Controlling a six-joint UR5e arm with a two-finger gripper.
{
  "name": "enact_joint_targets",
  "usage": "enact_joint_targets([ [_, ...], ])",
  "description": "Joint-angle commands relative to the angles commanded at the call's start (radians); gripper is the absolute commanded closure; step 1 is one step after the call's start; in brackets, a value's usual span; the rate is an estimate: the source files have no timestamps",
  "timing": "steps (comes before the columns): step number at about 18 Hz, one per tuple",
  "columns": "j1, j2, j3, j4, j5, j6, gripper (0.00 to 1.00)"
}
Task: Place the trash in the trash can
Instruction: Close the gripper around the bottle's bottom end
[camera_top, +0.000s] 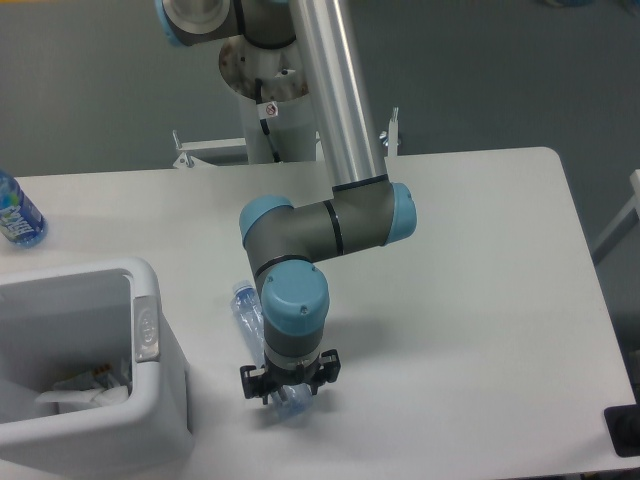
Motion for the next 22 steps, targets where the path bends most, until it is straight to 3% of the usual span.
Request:
enact_joint_targets([
  [4,0.003,0.005,0.002,0.0,-0.002,0.003,0.37],
  [17,0.024,0.06,0.064,-0.002,-0.017,0.032,0.37],
  [22,0.069,0.11,0.101,0.0,-0.116,0.046,0.37],
])
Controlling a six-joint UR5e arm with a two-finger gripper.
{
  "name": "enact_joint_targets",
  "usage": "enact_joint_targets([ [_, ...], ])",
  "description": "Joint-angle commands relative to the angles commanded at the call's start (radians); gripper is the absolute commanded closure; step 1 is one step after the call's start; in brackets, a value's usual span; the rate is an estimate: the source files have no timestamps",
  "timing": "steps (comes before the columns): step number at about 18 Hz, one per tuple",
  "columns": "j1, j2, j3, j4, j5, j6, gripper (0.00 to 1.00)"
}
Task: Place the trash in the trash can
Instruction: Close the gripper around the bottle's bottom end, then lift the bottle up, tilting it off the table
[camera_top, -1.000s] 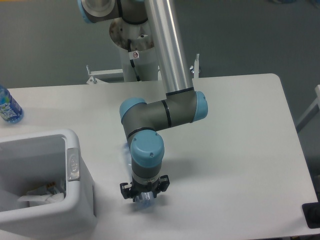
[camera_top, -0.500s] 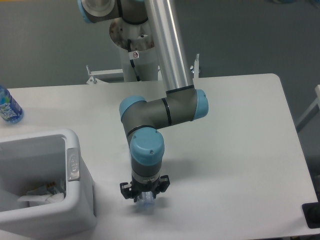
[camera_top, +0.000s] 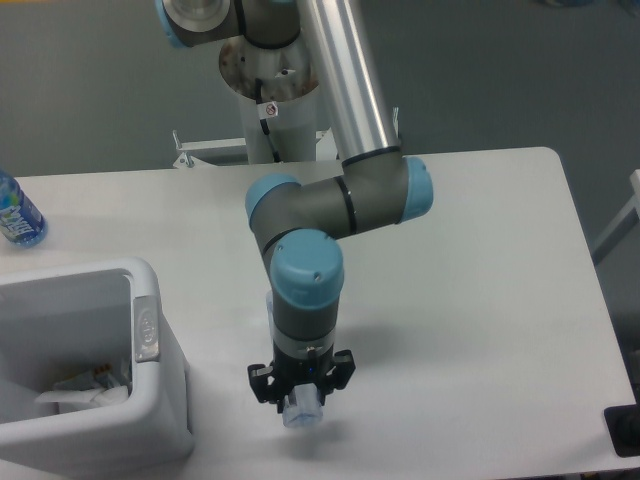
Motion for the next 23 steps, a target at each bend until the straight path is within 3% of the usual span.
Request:
enact_joint_targets([
  [15,0.071,0.089,0.072,0.011,-0.17,0.002,0.37],
  [23,0.121,0.117,0.184,0.014,-0.296,-0.008,0.42],
])
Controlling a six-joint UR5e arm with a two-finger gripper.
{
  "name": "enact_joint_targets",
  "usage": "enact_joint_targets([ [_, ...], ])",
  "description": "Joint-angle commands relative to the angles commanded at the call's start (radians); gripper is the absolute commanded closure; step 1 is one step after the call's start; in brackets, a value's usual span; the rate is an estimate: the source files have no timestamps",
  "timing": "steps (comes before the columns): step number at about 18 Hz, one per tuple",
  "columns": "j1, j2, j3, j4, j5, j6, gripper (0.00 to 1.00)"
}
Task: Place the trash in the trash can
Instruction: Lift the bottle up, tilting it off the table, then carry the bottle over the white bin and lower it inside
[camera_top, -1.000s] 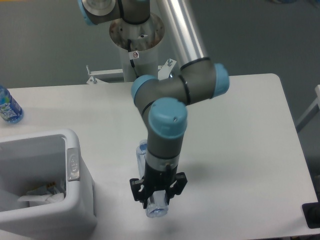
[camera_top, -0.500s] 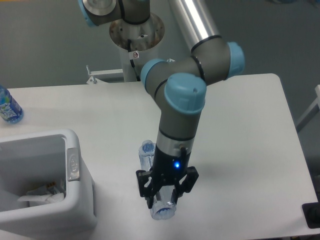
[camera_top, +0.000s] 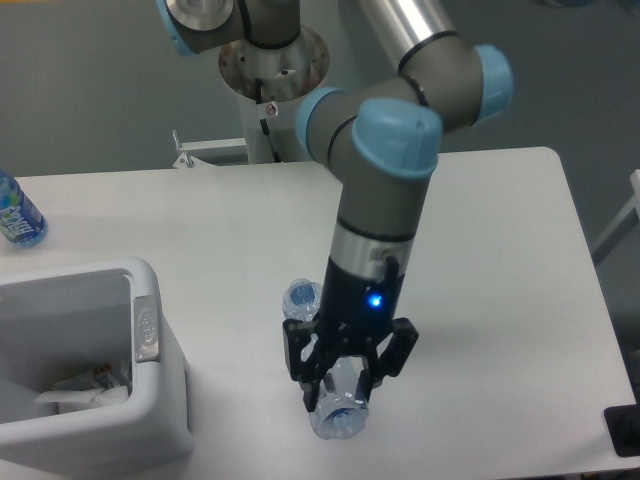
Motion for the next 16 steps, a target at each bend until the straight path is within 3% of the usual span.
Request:
enact_joint_targets([
  [7,0.045,0.018,0.063,0.012,-0.072,-0.006,0.43],
  [12,0.051,0.018,0.141,0.015,-0.12,-0.006,0.43],
  [16,0.04,0.048,0.149,0.057,-0.146,-0.002,0.43],
])
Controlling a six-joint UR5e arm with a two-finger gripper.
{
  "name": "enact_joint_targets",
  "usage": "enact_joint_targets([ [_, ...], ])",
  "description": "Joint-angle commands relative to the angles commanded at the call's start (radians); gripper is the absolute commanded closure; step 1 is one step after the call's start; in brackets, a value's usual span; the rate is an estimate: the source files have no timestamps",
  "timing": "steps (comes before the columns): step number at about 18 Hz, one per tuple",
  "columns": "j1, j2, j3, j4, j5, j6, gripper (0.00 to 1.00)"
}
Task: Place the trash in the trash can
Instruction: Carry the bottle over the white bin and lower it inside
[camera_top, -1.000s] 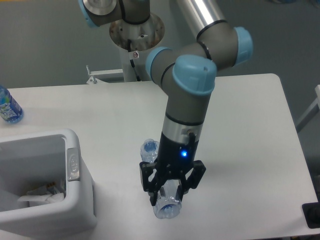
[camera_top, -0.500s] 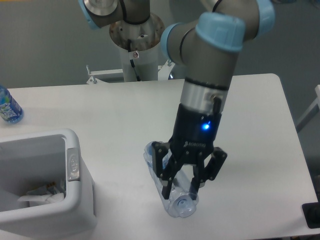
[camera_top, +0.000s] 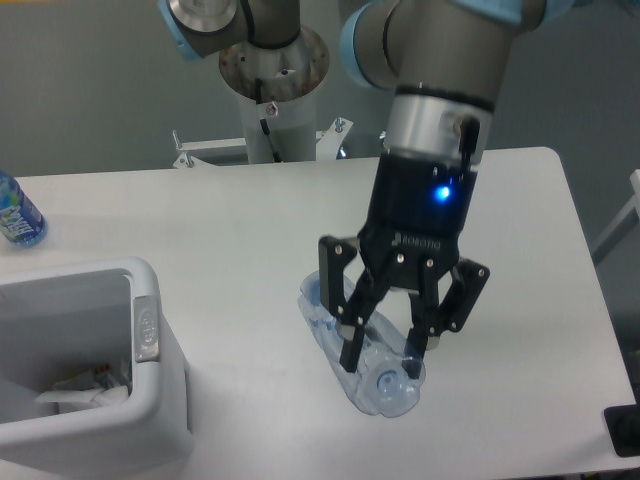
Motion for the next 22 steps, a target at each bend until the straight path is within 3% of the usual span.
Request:
enact_joint_targets([
  [5,-0.072,0.011,-0.002,0.086,-0.002,0.0,0.43],
  [11,-0.195,0.012,-0.011,0.106,-0.002,0.005,0.43],
  [14,-0.273,0.011,-0.055,0.107,0.0,0.006,0.43],
  [22,-0.33,0.002,-0.084,0.107,0.0,0.002,0.43],
])
